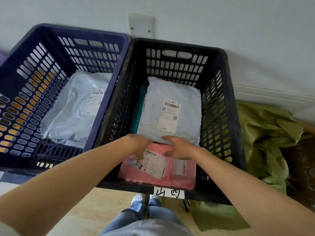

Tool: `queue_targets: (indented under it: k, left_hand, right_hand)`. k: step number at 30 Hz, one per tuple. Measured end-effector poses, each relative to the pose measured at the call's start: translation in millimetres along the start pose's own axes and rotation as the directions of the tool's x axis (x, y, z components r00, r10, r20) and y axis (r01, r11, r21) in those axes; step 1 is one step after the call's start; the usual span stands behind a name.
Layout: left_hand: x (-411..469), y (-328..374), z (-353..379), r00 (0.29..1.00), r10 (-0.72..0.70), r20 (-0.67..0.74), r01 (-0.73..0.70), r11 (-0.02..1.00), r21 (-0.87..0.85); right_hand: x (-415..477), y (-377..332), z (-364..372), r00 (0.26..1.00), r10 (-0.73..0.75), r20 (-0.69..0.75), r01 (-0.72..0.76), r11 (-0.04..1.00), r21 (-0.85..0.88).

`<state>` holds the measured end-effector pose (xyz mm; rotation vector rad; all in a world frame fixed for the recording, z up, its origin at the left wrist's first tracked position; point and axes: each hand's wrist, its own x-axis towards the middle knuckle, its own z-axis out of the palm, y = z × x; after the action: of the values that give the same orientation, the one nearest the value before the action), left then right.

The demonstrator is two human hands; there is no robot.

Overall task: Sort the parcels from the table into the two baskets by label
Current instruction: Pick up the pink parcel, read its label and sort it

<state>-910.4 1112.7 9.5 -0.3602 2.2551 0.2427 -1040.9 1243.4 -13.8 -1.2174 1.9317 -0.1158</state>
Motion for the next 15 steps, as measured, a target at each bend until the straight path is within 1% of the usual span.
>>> queue_targets:
  k: [3,5,8,11,13,15]
  left_hand:
    - [-5.6,0.4,-10.2,0.995,-0.042,-0.095,0.043,0.999,0.004]
    - [-10.1,0.6,-18.8,0.99,-0.057,-0.13,0.053,0.998,-0.037]
    - [-20.1,1.0,-34.0,0.972,-0.074,-0.222,0.037,0.985,-0.168]
    - [-28.1,0.9,-41.1,0.934,-0.126,-0.335,0.005,0.94,-0.341]
    - [-33.3,1.7,-41.2,0.907,-0.16,-0.388,-0.035,0.892,-0.45]
    - [-40.4,1.9,-39.7,0.887,-0.18,-0.426,-0.076,0.852,-0.518]
  right_hand:
    - [-0.4,0.4,-7.5,0.996,0.046,-0.075,-0.035,0.989,0.142]
    - [-0.1,0.7,-13.5,0.99,0.069,-0.121,-0.036,0.966,0.257]
    - [0.5,-1.5,-25.4,0.971,0.078,-0.226,0.02,0.916,0.401]
    - [0.9,-3.0,-32.7,0.934,0.151,-0.323,0.066,0.817,0.573]
    - [0.8,-2.7,-35.5,0.913,0.19,-0.361,0.087,0.774,0.627]
    - [1.5,-5.3,-39.4,0.896,0.204,-0.395,0.116,0.75,0.651]
